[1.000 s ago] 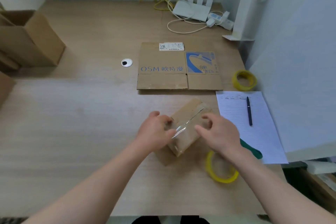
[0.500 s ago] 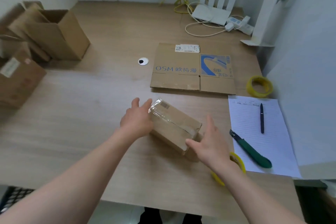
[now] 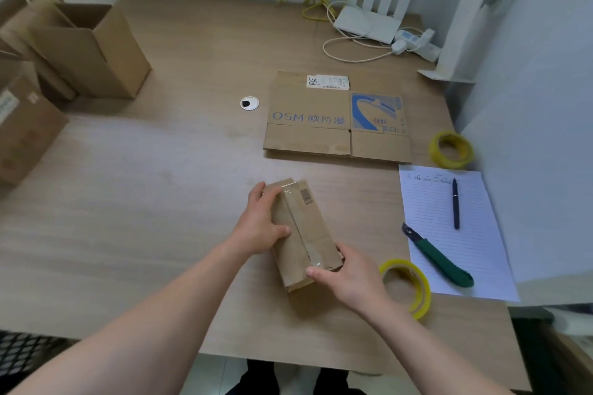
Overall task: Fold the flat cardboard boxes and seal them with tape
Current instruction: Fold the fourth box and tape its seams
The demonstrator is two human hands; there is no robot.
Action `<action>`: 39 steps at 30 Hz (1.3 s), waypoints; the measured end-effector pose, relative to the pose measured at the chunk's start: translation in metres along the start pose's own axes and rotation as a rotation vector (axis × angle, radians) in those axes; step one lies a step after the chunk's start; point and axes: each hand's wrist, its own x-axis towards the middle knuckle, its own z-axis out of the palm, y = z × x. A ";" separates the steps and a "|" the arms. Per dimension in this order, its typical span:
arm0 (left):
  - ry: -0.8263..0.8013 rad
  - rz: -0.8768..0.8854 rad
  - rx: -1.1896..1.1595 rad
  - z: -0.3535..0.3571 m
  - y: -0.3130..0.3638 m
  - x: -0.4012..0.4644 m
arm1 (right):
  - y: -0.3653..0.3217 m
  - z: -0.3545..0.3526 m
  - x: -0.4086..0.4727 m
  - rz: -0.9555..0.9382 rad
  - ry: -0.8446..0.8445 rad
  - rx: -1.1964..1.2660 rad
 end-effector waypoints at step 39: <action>-0.137 0.307 -0.363 0.011 0.057 -0.076 | -0.026 -0.069 -0.077 -0.412 0.122 -0.034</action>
